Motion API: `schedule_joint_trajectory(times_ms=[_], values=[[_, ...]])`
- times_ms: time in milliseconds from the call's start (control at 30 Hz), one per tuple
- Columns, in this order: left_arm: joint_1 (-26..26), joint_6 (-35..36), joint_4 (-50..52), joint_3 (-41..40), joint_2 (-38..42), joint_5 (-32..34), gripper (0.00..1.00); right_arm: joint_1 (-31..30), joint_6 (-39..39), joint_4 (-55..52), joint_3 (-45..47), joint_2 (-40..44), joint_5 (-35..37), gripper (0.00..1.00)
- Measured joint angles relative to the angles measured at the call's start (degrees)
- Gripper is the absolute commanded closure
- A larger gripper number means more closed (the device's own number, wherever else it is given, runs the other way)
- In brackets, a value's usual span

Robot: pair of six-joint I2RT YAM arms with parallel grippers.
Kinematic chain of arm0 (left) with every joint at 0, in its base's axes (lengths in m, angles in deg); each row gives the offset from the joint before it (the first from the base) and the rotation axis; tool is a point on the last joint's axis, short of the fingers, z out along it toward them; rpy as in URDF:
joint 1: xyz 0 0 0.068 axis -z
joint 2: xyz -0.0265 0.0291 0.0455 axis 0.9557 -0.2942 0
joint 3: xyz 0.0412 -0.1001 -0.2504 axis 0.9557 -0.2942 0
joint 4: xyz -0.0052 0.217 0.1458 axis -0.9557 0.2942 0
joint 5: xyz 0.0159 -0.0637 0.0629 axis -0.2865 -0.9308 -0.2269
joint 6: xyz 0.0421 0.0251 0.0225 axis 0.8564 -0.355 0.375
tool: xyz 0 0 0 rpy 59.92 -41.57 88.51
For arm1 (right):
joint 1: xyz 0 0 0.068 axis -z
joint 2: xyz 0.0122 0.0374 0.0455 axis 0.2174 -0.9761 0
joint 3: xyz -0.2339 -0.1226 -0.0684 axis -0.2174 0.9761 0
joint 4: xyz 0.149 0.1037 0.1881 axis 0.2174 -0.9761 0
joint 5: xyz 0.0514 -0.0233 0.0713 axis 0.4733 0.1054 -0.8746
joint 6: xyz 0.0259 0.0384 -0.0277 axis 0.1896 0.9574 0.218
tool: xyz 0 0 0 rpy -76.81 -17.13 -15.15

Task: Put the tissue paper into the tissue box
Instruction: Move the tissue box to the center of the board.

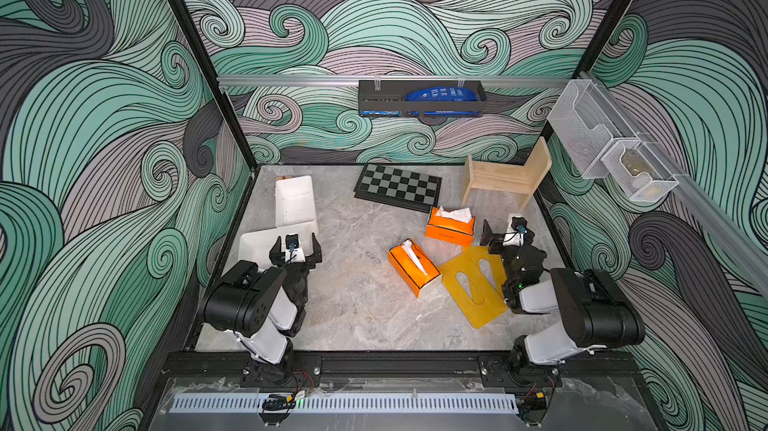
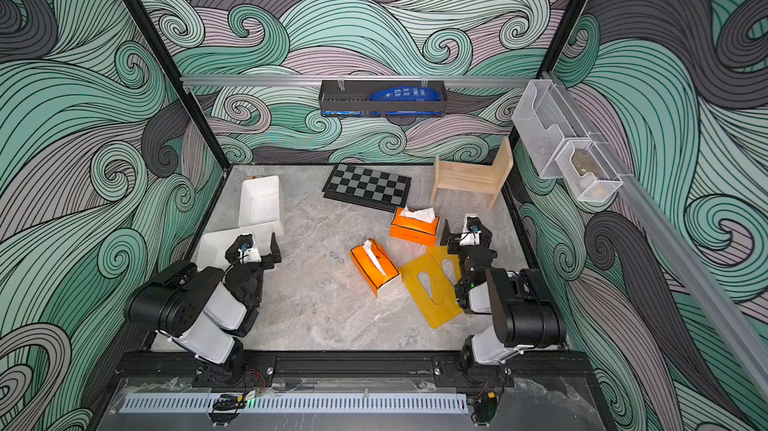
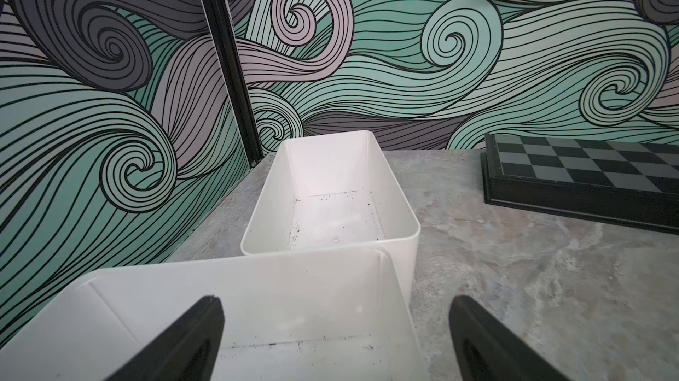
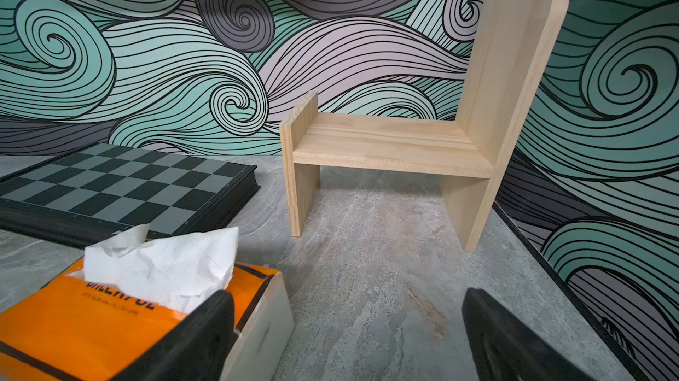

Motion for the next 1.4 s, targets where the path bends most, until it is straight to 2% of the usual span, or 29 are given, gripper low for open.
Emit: schedule_joint_trajectory(times_ms=[300,567,700,800,933,1067,1200,1300,1400], values=[[-0.09,-0.55,0.11,0.74,0.02,0.94,0.01,0.22,-0.15,-0.07,-0.02,0.00,0.46,0.00],[-3.08,-4.70,5.38,7.45,1.03,1.49,0.01,0.39,-0.15,-0.04,-0.02,0.00,0.68,0.00],[-3.39,-5.60,6.43,7.43,1.22,1.51,0.01,0.35,0.72,1.68,1.22,0.50,2.71,0.00],[-2.99,-5.16,5.20,4.55,2.78,1.33,0.01,-0.07,0.98,-0.70,3.15,5.95,4.74,0.00],[0.92,-2.91,5.73,1.46,9.90,5.05,0.01,-0.59,1.70,-9.73,1.25,20.17,6.45,0.00],[4.28,-3.96,18.05,6.34,25.29,8.28,0.01,-0.74,3.19,-21.51,-5.62,32.81,5.99,0.00],[4.59,-11.06,37.46,17.59,37.24,6.01,0.01,-1.29,6.21,-32.09,-11.47,41.59,1.38,0.00],[4.68,-13.62,48.33,24.87,40.92,2.14,0.01,-2.21,8.81,-39.41,-14.86,45.29,-4.57,0.00],[4.79,-15.02,62.97,35.01,40.70,-1.68,0.01,-4.98,10.91,-47.25,-18.27,46.82,-11.67,0.00]])
